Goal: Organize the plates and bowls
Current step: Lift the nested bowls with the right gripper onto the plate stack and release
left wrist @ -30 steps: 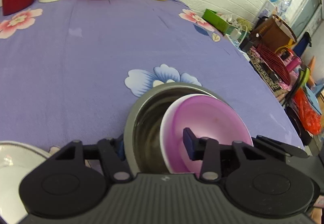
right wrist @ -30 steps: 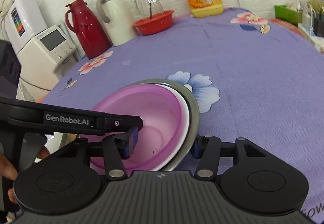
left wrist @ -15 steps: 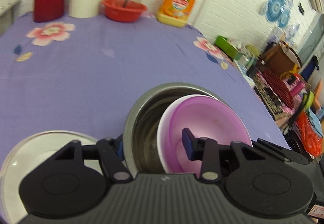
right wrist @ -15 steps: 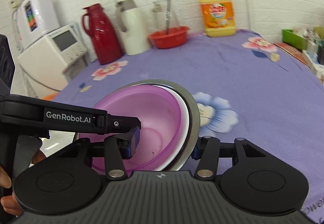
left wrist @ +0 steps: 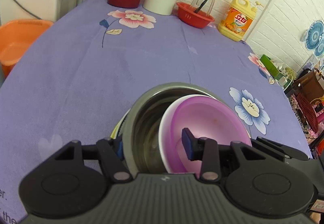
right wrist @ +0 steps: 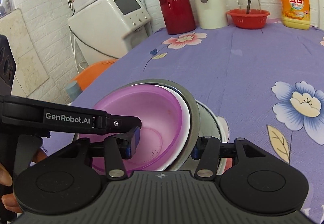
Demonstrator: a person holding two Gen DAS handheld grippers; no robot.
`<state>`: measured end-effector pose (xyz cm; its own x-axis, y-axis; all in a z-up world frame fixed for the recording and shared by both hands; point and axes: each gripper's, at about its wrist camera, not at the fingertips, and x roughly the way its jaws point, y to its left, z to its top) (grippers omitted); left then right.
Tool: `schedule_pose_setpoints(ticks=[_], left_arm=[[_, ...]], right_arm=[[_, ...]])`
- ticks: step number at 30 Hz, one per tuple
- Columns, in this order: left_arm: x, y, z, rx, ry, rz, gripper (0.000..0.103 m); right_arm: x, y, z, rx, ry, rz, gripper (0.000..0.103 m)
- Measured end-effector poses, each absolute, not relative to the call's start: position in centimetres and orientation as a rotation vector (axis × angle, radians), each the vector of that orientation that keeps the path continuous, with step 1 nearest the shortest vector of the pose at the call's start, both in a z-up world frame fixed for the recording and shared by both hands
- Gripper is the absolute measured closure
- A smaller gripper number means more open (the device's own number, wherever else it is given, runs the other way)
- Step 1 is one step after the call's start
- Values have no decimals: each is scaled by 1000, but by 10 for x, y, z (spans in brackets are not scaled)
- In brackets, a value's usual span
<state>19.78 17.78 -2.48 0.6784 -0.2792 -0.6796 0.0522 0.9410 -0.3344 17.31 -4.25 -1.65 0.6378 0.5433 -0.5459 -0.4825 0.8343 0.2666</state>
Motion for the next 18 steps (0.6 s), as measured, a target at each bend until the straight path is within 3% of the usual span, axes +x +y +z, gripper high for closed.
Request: schedule_pose_setpoints(ticks=[12,15,16,18], left_arm=[[200,171,-31,-265,791,-224,61],[197,172,-26,-246,742,-213,42],[195,174,-22,-255,721,-207,30],[190,174,-12,-247,672,-171,28]], right_arm=[[173,-47,-22,111,677,550,15],[173,-50,-20,118,682,553,8],[173,-54,-19,139,677,559,6],[171,-60,-15,184,648,552,0]])
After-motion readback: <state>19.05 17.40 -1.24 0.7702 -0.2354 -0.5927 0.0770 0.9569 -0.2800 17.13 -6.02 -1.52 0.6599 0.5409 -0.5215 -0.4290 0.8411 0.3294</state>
